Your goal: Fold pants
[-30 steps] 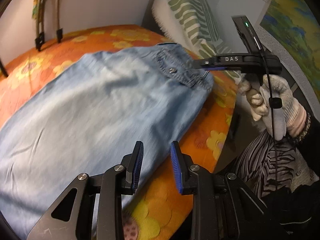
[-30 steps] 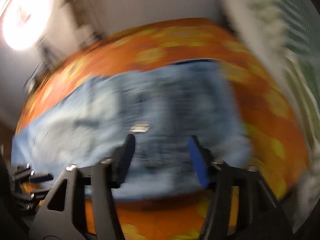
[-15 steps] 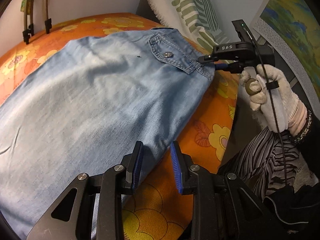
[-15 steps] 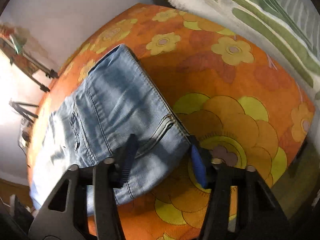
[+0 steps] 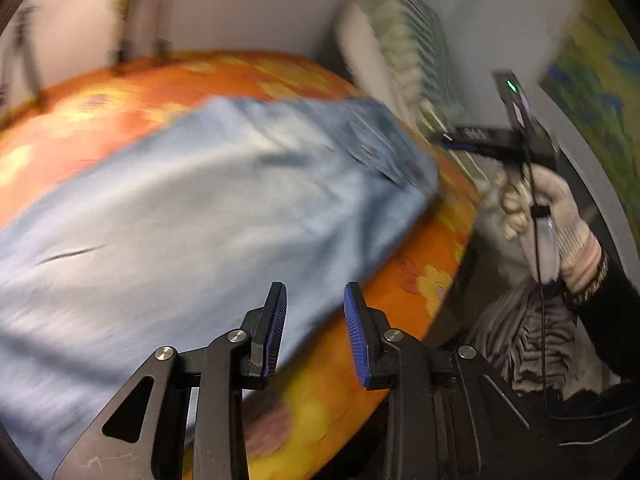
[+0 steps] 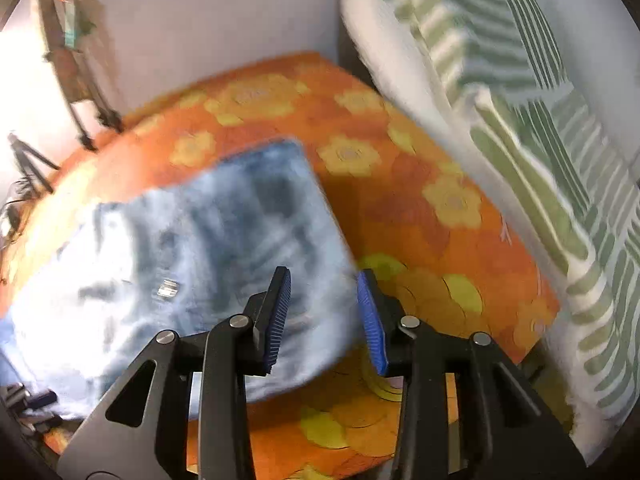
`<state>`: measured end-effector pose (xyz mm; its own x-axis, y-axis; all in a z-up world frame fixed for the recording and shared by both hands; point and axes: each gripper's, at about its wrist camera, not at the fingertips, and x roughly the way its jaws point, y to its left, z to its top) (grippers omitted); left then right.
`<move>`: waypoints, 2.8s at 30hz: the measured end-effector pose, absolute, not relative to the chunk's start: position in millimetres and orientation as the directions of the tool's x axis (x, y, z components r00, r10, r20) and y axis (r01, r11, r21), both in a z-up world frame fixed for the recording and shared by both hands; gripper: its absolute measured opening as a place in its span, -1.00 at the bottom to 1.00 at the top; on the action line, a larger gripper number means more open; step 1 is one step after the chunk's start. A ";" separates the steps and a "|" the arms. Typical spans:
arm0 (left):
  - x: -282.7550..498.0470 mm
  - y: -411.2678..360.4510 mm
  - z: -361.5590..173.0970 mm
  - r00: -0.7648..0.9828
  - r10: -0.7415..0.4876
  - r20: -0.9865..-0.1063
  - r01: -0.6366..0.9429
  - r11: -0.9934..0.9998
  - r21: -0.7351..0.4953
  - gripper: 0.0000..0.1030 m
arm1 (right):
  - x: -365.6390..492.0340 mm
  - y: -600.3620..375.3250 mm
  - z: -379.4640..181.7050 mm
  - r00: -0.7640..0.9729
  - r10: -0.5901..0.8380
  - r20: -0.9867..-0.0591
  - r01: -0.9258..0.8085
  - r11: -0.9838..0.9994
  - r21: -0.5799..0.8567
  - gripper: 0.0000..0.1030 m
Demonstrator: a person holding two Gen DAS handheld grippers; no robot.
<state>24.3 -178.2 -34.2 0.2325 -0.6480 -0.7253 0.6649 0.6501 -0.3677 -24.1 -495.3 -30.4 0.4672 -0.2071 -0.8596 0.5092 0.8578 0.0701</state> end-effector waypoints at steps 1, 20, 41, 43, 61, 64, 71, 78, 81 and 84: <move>24.8 -163.4 -28.5 0.263 -0.645 -0.717 0.642 0.672 -0.369 -0.46 | -22.2 -487.5 -22.1 0.490 -0.203 -0.848 0.485 0.872 0.071 -0.30; -20.8 167.6 -27.2 0.689 -0.217 -0.692 -0.100 0.917 -0.387 -0.11 | 99.5 -167.8 43.7 0.575 0.343 -0.743 -0.291 0.934 0.206 -0.30; -93.6 368.3 -96.4 0.665 -0.069 -0.743 -0.587 0.567 -0.578 0.05 | 35.4 228.9 -18.3 0.068 0.594 -0.801 -0.878 0.417 0.234 -0.29; -91.5 372.0 -99.8 0.667 -0.081 -0.741 -0.590 0.550 -0.591 0.05 | 29.7 245.0 -23.2 0.038 0.596 -0.802 -0.887 0.390 0.248 -0.26; -80.8 385.6 -119.1 0.680 -0.123 -0.723 -0.614 0.443 -0.653 0.06 | 18.4 302.0 -58.0 -0.066 0.545 -0.836 -0.891 0.345 0.296 -0.22; -81.6 383.0 -113.0 0.695 -0.114 -0.710 -0.601 0.448 -0.661 0.06 | 23.3 299.6 -60.3 -0.064 0.547 -0.834 -0.881 0.361 0.304 -0.22; -75.4 378.8 -113.6 0.684 -0.100 -0.722 -0.601 0.485 -0.636 0.06 | 32.4 286.9 -61.4 -0.064 0.553 -0.831 -0.861 0.391 0.326 -0.22; -62.2 363.9 -108.6 0.667 -0.017 -0.745 -0.592 0.594 -0.544 -0.74 | 59.2 274.9 -47.7 -0.073 0.595 -0.800 -0.805 0.438 0.400 -0.22; -62.0 355.8 -96.1 0.695 0.013 -0.719 -0.559 0.638 -0.529 -0.75 | 83.0 273.2 -33.0 -0.033 0.606 -0.795 -0.769 0.493 0.408 0.07; -61.1 344.0 -79.4 0.729 0.028 -0.684 -0.511 0.688 -0.515 -0.76 | 113.3 284.4 -19.4 -0.022 0.617 -0.786 -0.711 0.543 0.446 0.18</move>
<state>-61.1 344.0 -79.4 0.7285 0.0284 -0.6844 -0.5111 0.6878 -0.5155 113.3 284.4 -19.4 -0.0219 0.6174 -0.7863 -0.7111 0.5432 0.4464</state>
